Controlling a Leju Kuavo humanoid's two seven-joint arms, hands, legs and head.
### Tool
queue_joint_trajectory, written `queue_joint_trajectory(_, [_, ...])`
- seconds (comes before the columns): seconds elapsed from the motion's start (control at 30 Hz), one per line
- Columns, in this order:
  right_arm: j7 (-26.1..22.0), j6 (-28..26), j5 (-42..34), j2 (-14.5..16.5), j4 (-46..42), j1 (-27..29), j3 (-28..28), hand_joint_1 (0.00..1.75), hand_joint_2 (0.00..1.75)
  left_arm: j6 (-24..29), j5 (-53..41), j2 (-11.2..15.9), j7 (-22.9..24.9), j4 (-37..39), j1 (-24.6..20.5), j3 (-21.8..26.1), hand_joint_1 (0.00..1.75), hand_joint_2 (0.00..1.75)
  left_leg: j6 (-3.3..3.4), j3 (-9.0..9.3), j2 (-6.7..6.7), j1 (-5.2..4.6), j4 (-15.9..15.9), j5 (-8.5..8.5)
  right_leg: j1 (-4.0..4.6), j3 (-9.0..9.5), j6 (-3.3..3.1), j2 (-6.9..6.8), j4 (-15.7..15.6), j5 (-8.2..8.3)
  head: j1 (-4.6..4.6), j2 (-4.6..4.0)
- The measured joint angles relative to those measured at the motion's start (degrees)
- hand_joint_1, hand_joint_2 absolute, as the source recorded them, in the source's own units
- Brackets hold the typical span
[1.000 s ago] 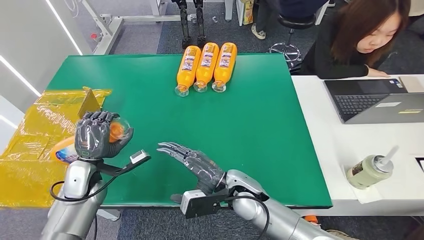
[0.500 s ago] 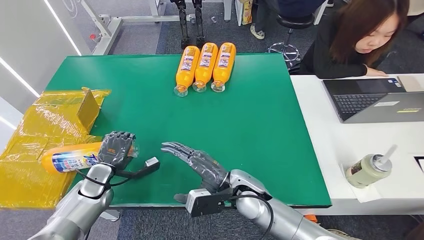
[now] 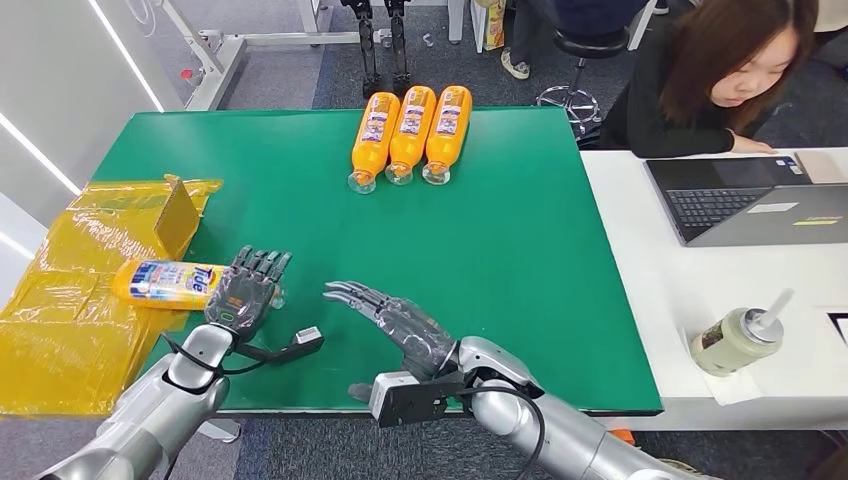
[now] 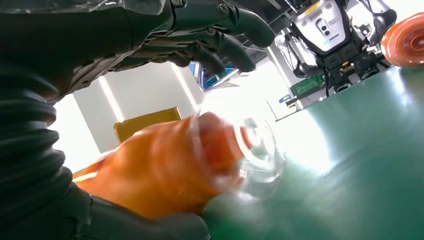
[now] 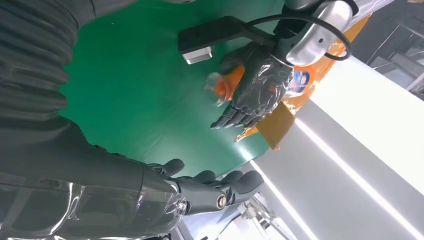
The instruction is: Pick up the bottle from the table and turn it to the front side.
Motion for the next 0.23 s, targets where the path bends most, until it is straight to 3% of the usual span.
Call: queue_joint_trajectory(0.23, [0.07, -0.72, 0.09, 0.0, 0.0, 0.11, 0.0, 0.0, 1.75, 2.67, 1.05, -0.04, -1.19, 0.0, 0.0, 0.1, 0.0, 1.75, 0.0, -0.01, 0.0, 0.0, 0.0, 0.0, 0.0, -0.01, 0.0, 0.0, 0.0, 0.0, 0.01, 0.0])
